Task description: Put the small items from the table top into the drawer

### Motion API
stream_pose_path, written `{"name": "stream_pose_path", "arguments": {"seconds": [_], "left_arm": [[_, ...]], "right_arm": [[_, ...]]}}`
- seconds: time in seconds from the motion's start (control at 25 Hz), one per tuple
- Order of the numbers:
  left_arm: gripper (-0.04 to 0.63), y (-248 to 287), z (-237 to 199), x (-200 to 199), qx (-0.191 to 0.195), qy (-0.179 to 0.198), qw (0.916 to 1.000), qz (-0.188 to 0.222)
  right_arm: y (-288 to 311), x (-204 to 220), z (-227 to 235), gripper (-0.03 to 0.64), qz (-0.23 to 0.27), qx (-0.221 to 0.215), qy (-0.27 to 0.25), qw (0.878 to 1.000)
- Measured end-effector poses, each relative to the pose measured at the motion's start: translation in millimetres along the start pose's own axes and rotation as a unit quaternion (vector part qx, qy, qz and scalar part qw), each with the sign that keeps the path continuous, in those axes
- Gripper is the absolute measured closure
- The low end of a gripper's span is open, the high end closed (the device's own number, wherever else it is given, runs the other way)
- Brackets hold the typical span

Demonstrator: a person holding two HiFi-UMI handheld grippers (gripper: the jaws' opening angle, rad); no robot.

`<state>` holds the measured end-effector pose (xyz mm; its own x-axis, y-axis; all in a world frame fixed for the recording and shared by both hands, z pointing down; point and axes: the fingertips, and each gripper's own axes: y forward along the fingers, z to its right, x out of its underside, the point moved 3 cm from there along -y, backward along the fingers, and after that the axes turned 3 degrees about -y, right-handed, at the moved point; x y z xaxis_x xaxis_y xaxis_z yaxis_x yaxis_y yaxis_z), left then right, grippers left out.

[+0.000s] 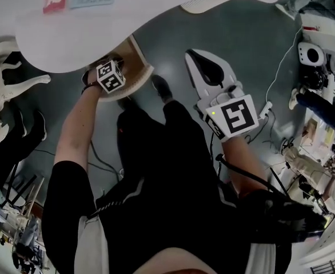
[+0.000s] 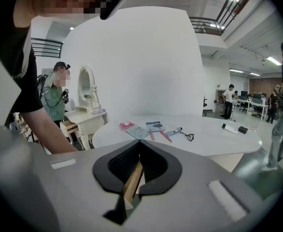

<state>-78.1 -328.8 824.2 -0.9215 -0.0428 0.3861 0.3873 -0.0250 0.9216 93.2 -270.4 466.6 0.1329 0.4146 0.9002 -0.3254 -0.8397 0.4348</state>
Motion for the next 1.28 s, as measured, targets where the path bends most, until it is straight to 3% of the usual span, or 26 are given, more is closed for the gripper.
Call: {"name": "stream_pose_path", "arguments": {"seconds": [0.2, 0.6, 1.0, 1.28], "left_arm": [[0.576, 15.7, 6.8, 0.8, 0.018, 0.022, 0.9995, -0.016], [0.575, 31.8, 6.9, 5.8, 0.024, 0.034, 0.9975, -0.058], [0.575, 49.9, 4.0, 10.6, 0.002, 0.06, 0.9945, -0.086], [0.574, 51.8, 1.1, 5.8, -0.009, 0.066, 0.9945, -0.08]], "right_arm": [[1.8, 8.7, 14.9, 0.614, -0.014, 0.028, 0.017, 0.999], [1.3, 15.5, 20.1, 0.614, -0.012, 0.032, 0.027, 0.999], [-0.5, 27.1, 25.8, 0.614, -0.018, 0.037, 0.037, 0.998], [-8.2, 34.6, 30.3, 0.614, -0.019, 0.044, 0.046, 0.998]]}}
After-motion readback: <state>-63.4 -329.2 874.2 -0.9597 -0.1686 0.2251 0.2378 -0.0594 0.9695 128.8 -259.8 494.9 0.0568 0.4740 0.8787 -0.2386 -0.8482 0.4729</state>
